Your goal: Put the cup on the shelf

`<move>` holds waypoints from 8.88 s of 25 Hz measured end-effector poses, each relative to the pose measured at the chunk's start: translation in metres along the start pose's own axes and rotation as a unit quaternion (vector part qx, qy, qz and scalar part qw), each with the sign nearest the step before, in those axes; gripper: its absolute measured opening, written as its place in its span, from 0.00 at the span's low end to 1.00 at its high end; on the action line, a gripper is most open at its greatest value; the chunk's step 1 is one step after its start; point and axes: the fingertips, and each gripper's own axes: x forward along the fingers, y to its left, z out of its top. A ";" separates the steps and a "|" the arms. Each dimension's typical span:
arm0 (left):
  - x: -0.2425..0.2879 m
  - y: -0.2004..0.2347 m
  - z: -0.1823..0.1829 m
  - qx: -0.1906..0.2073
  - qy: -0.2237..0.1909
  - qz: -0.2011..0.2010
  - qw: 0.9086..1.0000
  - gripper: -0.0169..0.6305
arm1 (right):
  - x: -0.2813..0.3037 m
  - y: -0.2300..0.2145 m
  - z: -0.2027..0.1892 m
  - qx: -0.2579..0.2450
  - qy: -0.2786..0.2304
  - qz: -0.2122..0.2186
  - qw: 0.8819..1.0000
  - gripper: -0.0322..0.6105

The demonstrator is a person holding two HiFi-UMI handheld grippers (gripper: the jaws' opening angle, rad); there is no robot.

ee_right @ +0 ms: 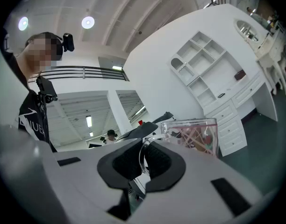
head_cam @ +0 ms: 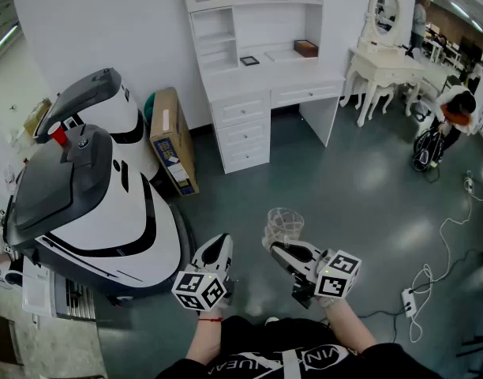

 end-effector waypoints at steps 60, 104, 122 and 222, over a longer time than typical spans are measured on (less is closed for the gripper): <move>0.342 0.278 0.083 -0.015 0.037 -0.035 0.999 0.04 | 0.279 -0.333 0.112 0.024 0.009 -0.034 0.999 0.08; 0.654 0.396 0.144 -0.007 0.060 0.019 0.998 0.04 | 0.413 -0.621 0.260 0.044 0.031 0.030 0.998 0.08; 0.798 0.491 0.193 -0.011 0.054 -0.016 0.998 0.04 | 0.526 -0.727 0.315 0.020 0.050 0.029 0.998 0.08; 1.036 0.724 0.187 -0.027 0.065 0.061 0.996 0.04 | 0.828 -1.049 0.315 -0.174 0.181 0.000 0.968 0.07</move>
